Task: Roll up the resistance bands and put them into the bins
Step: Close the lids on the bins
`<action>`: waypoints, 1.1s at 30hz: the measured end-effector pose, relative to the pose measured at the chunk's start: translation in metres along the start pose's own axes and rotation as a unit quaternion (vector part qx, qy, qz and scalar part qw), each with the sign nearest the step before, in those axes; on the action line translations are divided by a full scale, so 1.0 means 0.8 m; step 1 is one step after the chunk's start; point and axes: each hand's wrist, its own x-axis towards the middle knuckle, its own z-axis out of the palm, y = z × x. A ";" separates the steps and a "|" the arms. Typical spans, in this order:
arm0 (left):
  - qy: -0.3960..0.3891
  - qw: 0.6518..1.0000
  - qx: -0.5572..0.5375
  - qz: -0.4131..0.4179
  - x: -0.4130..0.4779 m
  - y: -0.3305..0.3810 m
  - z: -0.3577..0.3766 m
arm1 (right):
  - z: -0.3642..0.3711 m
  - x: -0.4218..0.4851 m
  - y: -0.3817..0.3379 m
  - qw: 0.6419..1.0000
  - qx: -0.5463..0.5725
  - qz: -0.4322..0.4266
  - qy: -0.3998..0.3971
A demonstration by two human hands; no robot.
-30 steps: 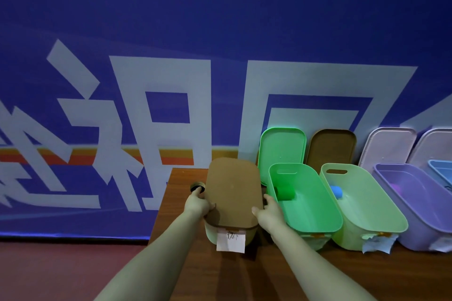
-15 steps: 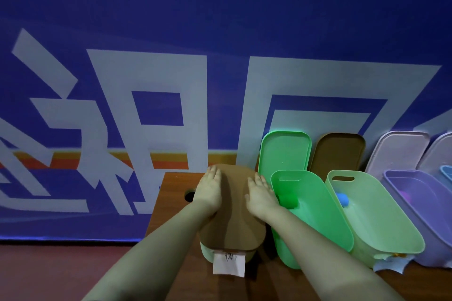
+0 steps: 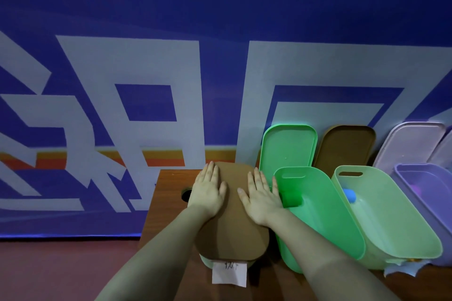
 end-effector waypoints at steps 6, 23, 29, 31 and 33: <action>-0.003 1.000 0.012 -0.015 0.006 -0.006 0.010 | 0.004 0.002 -0.001 1.000 0.002 -0.006 0.005; -0.079 0.993 -0.060 -0.059 0.018 0.053 -0.061 | -0.069 -0.009 0.045 0.971 0.227 0.057 -0.045; -0.105 0.949 -0.272 -0.117 0.028 0.117 -0.075 | -0.107 -0.018 0.113 0.932 0.348 0.095 -0.013; -0.102 0.942 -0.297 -0.120 0.036 0.137 -0.078 | -0.125 -0.020 0.135 0.919 0.381 0.102 0.005; -0.099 0.932 -0.322 -0.133 0.046 0.156 -0.080 | -0.142 -0.017 0.157 0.910 0.400 0.106 0.023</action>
